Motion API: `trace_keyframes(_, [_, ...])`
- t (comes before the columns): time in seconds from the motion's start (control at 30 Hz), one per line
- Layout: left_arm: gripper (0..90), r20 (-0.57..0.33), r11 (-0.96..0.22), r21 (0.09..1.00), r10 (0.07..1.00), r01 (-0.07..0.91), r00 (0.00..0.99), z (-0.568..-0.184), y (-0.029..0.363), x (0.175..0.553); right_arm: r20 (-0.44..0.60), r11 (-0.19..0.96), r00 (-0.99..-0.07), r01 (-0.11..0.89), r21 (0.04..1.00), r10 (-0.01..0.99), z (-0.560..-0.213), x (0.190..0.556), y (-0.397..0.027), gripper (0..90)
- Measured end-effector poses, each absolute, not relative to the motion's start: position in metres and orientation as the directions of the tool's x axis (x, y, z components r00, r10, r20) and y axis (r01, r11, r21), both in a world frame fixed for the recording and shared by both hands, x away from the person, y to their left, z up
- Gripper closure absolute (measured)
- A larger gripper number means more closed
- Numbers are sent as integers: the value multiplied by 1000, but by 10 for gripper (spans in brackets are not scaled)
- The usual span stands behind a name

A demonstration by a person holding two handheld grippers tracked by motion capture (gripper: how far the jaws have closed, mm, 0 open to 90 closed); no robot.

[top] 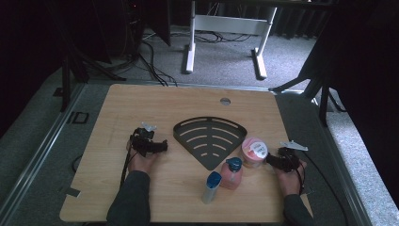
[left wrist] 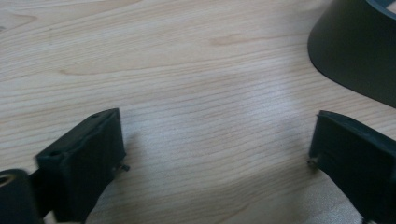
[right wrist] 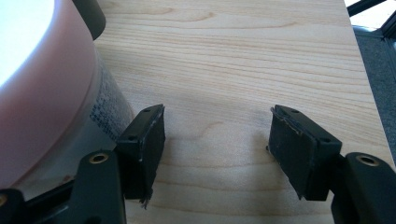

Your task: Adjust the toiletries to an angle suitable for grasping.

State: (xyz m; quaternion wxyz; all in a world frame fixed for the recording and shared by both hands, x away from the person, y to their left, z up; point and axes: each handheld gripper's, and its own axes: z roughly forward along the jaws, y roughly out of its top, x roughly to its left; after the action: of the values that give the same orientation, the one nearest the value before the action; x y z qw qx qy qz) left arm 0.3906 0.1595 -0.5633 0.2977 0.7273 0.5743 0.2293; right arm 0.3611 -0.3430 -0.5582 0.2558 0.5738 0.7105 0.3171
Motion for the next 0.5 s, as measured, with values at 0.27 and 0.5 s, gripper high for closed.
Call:
trace_keyframes(0.27, [195, -8, -158, 709, 973, 687, 231, -562, 161, 387, 0, 141, -211, 653, 744, 978, -558, 361, -343, 358])
trace_keyframes(0.5, [274, -8, -210, 709, 952, 673, 306, -560, 161, 377, 0, 141, -211, 653, 744, 977, -558, 361, -343, 357])
